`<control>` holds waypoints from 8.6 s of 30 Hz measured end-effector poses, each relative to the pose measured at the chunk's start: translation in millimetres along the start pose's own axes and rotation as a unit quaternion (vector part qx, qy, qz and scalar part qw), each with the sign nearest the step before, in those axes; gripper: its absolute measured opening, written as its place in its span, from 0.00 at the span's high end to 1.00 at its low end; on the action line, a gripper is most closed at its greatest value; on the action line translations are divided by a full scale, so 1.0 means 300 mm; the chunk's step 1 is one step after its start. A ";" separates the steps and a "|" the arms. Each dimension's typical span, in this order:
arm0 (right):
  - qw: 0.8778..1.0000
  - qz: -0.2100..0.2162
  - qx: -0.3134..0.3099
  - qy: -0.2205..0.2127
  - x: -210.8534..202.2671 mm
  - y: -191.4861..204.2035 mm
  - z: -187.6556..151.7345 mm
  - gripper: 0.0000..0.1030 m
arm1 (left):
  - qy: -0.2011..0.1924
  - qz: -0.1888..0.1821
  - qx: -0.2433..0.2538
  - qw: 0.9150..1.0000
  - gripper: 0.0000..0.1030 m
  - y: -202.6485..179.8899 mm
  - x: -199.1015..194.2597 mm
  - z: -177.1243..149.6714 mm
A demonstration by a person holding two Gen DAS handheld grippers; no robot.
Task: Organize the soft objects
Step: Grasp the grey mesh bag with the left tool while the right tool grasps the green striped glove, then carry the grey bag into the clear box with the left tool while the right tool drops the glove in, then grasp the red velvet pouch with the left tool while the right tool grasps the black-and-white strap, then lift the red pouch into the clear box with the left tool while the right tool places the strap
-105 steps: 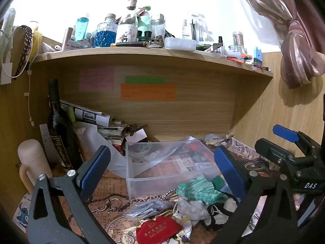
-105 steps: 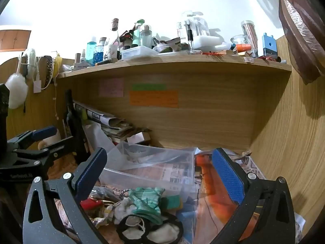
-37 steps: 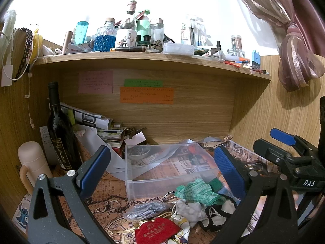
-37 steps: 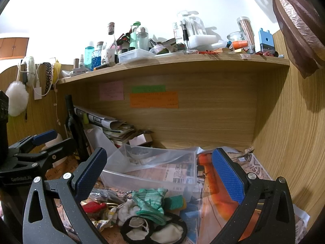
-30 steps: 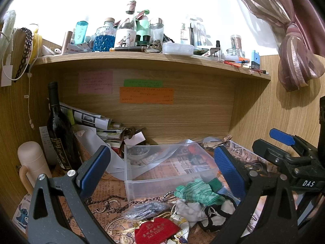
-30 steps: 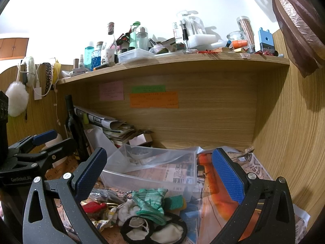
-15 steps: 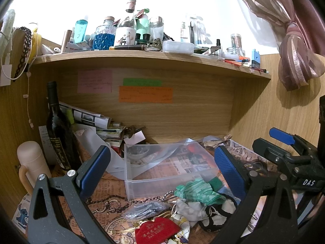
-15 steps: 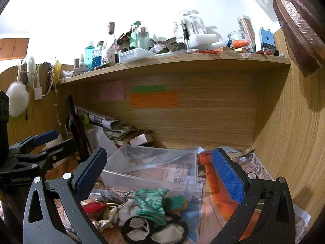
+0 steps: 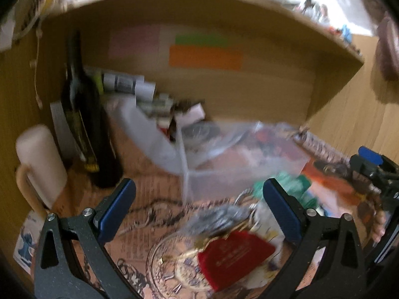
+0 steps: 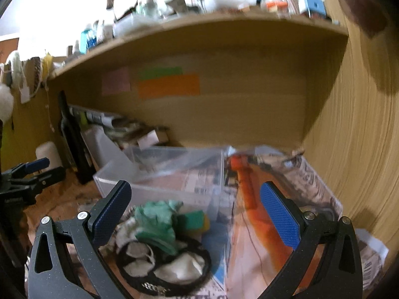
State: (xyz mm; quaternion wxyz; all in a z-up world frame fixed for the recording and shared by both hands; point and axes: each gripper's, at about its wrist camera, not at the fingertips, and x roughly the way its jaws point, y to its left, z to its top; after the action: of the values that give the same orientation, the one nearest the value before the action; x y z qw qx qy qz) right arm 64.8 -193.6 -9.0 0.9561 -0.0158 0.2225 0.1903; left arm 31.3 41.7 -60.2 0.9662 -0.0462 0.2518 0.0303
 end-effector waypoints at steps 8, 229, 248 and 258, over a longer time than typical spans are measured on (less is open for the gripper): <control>0.997 0.051 0.001 0.057 0.093 0.015 -0.050 0.16 | 0.057 -0.019 0.016 0.998 0.00 -0.014 0.109 -0.088; 0.999 0.036 0.000 -0.004 0.020 -0.037 0.002 0.81 | 0.037 -0.095 -0.010 0.995 0.65 -0.029 0.049 0.096; 0.998 0.041 -0.034 0.022 0.327 0.031 0.129 0.81 | 0.075 -0.064 0.017 0.995 0.65 -0.090 0.369 0.233; 0.992 0.025 -0.072 0.104 0.493 0.055 0.064 0.81 | 0.124 -0.053 0.048 0.990 0.64 -0.126 0.538 0.210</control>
State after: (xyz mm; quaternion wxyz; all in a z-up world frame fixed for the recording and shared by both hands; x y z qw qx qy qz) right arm 189.2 -123.2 -54.5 0.9190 -0.0992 0.3069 0.2267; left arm 205.5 16.3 -81.6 0.9290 -0.0165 0.3678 -0.0386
